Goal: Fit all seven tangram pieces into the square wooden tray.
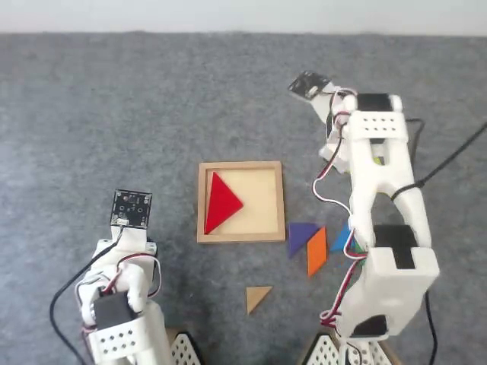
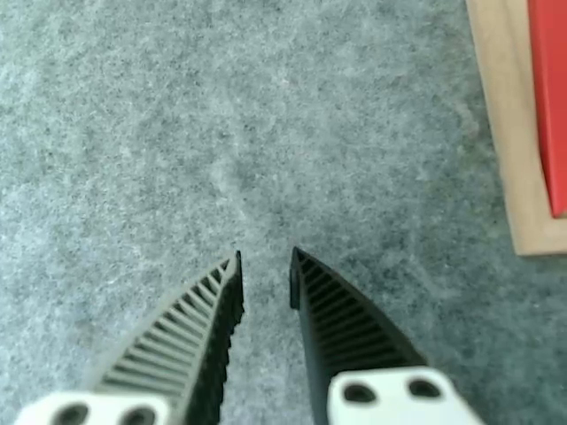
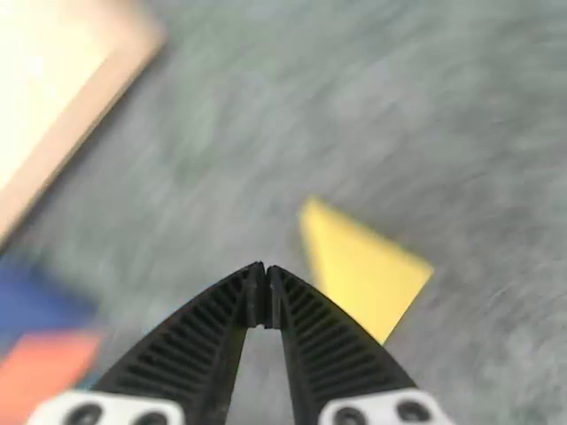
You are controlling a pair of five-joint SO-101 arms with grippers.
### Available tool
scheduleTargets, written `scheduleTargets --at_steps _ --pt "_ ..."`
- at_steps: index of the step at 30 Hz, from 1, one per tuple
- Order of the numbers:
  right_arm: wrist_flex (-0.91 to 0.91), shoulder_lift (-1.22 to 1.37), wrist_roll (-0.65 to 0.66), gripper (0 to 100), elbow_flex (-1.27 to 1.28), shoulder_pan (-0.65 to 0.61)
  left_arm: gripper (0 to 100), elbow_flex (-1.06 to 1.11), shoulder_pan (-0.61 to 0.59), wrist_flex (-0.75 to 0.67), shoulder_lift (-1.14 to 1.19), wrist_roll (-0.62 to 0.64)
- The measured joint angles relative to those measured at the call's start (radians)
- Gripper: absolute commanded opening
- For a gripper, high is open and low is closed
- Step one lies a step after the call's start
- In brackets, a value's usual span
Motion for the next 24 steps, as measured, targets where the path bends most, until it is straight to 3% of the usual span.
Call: scheduleTargets --at_steps 4,9,14,24 --pt "-0.239 0.117 -0.115 0.7 0.005 0.029 9 0.0 0.0 0.0 0.0 0.0" --pt "-0.238 0.255 -0.127 0.7 -0.035 0.087 9 0.0 0.0 0.0 0.0 0.0" --pt "-0.133 0.316 -0.124 0.7 -0.097 0.127 9 0.0 0.0 0.0 0.0 0.0" --pt "0.328 0.321 0.107 0.7 -0.213 0.127 9 0.0 0.0 0.0 0.0 0.0"
